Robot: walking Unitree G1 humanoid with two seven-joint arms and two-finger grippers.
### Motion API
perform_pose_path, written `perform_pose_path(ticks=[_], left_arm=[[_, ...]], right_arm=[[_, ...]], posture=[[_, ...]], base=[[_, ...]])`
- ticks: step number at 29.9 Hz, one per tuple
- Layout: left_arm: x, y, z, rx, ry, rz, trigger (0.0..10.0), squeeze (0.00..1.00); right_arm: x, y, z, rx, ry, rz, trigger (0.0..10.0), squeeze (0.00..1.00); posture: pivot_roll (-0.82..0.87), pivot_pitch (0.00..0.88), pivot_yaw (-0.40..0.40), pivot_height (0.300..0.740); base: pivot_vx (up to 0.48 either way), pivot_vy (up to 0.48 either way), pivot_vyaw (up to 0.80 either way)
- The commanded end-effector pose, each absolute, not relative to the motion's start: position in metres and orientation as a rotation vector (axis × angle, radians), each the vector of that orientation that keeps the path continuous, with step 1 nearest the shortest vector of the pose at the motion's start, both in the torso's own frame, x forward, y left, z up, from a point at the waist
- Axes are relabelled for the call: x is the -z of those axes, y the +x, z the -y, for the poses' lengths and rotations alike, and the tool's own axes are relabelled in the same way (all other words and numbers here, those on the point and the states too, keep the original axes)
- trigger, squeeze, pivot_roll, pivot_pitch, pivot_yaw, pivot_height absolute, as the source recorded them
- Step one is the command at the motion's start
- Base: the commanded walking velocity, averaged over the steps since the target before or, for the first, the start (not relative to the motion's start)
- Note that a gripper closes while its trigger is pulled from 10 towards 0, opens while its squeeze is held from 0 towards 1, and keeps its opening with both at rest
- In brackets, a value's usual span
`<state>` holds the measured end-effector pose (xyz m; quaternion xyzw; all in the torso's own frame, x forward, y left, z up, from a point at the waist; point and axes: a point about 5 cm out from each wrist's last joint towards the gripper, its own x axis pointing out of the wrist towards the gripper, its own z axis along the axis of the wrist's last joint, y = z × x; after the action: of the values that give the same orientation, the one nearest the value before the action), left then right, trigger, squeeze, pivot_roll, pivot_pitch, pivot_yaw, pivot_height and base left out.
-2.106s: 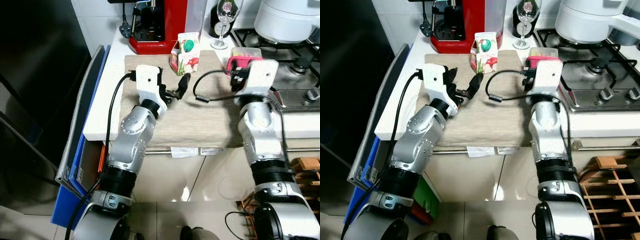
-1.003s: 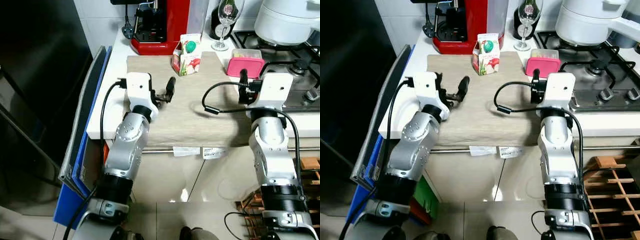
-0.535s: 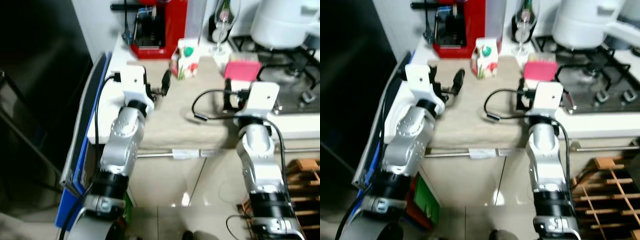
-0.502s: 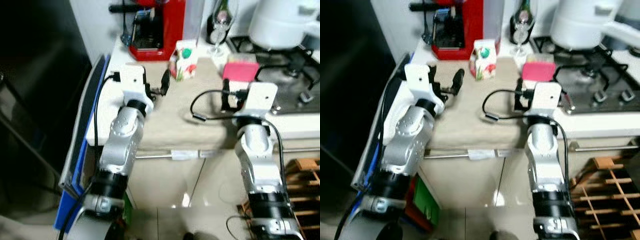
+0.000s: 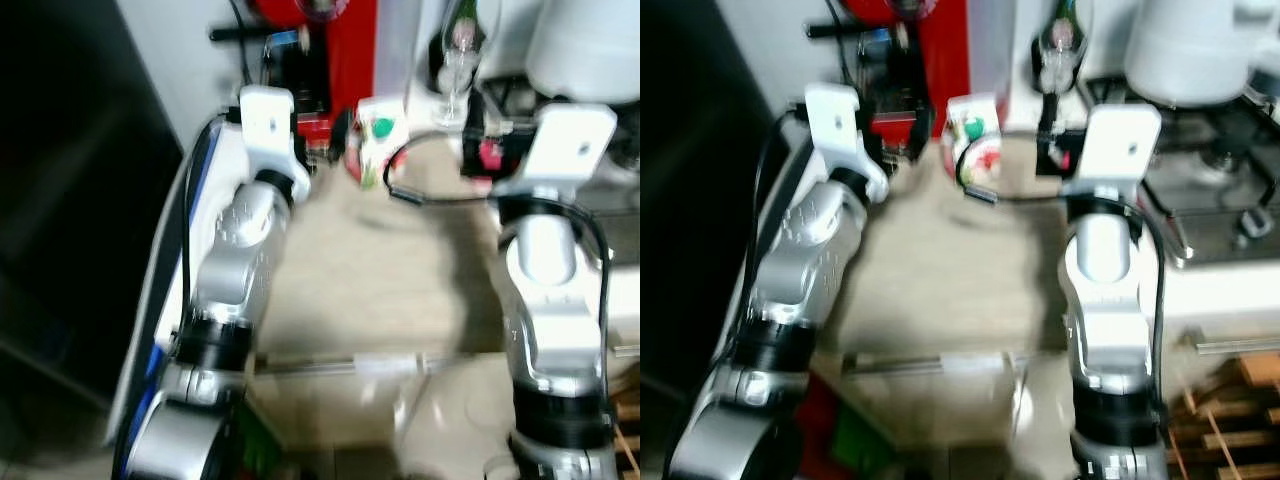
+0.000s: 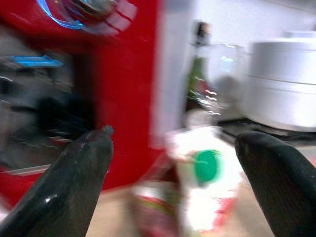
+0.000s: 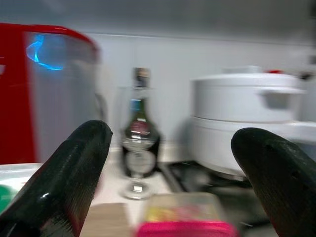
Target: Restocking fridge
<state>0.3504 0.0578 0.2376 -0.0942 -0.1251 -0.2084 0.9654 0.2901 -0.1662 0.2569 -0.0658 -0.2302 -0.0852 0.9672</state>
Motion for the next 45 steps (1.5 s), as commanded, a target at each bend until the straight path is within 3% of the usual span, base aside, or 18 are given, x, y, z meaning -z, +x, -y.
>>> perform_pose_path(ticks=[1,10,20,30,33,42,45], left_arm=[[-0.245,0.355,-0.059,0.435,-0.203,0.251,10.0,0.00],[-0.274,0.395,-0.071,0.478,-0.117,0.232,10.0,0.00],[-0.282,0.410,-0.039,0.595,-0.009,0.175,10.0,0.00],[-0.286,0.418,-0.050,0.441,-0.020,0.174,10.0,0.00],[-0.306,0.420,-0.060,0.357,0.066,0.281,10.0,0.00],[-0.329,0.420,-0.077,0.295,0.069,0.383,10.0,0.00],[-0.320,0.423,-0.091,0.218,0.095,0.353,10.0,0.00]], right_arm=[[-0.263,0.285,0.162,0.162,-0.139,0.485,10.0,0.00],[-0.253,0.275,0.167,0.178,-0.140,0.387,10.0,0.00],[-0.235,0.250,0.167,0.208,-0.119,0.320,10.0,0.00],[-0.227,0.217,0.159,0.162,-0.134,0.298,10.0,0.00],[-0.223,0.208,0.161,0.175,-0.141,0.268,10.0,0.00],[-0.220,0.203,0.158,0.146,-0.133,0.239,10.0,0.00],[-0.211,0.204,0.152,0.053,-0.095,0.193,10.0,0.00]], posture=[[-0.23,0.076,0.118,0.735],[-0.27,0.111,0.150,0.735],[-0.36,0.171,0.233,0.735],[-0.44,0.229,0.257,0.735],[-0.46,0.242,0.254,0.735],[-0.46,0.242,0.238,0.735],[-0.45,0.244,0.225,0.735]], base=[[0.000,0.000,0.00],[0.000,0.000,0.00],[0.000,0.000,0.00],[0.000,0.000,0.00],[0.000,0.000,0.00],[0.000,0.000,0.00],[0.000,0.000,0.00]])
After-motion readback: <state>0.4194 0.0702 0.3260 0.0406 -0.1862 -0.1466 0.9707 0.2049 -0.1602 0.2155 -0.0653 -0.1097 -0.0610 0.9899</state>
